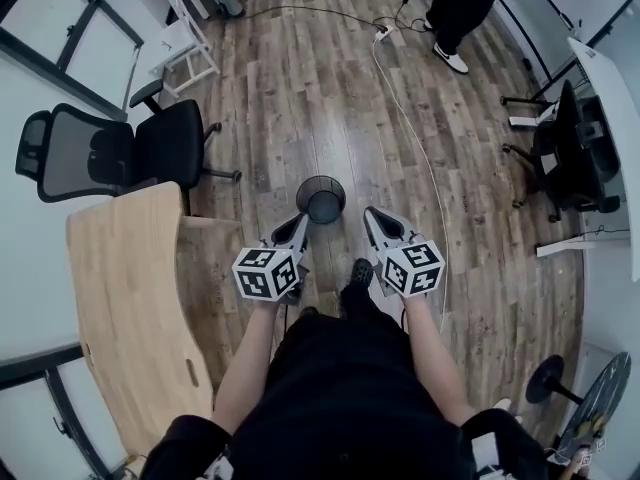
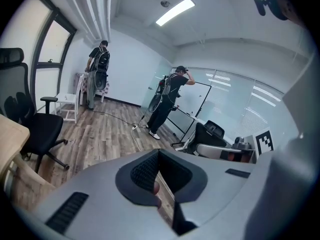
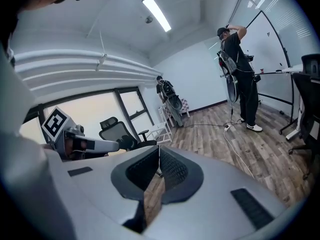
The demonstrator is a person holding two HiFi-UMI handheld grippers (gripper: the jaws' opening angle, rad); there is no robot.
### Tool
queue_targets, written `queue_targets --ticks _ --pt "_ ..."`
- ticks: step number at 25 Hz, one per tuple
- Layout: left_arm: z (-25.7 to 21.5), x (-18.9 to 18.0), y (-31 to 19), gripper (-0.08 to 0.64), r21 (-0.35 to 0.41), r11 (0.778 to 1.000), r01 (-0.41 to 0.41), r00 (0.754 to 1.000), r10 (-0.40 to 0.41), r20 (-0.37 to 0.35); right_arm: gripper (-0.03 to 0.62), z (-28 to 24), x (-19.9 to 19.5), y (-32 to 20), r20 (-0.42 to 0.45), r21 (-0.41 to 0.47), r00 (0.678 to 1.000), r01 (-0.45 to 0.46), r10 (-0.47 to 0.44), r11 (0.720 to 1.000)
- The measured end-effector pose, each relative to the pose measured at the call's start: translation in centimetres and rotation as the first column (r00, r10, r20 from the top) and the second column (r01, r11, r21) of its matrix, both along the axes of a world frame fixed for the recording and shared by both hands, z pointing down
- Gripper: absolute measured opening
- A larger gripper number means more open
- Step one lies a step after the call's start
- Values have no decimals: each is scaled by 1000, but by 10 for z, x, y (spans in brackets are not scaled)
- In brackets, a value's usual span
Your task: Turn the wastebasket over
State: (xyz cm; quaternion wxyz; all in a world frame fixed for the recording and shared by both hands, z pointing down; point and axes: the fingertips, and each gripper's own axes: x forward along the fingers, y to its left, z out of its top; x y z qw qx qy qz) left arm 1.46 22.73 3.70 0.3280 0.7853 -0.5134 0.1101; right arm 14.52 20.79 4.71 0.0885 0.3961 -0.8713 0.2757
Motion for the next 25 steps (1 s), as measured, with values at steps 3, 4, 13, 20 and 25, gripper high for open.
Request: queue_targets --ticks 3,4,13,20,25 --pt "6 11 -13 18 -6 1000 8 1000 -8 21 34 5 7 -20 11 -2 1000 18 -18 1000" --pt "7 15 -15 18 -9 1000 10 1000 -10 27 34 7 9 -24 15 -8 1000 24 -24 1000" --pt "22 12 -17 18 -58 996 69 997 -68 28 34 28 0 -33 21 -68 997 81 -79 994" --pt "28 0 -28 18 -83 996 37 999 -37 5 34 37 -16 -43 10 -95 999 50 -49 994" --pt "30 -18 -56 18 -80 997 -9 1000 8 -17 34 36 -31 -63 -13 -100 1000 -12 11 995"
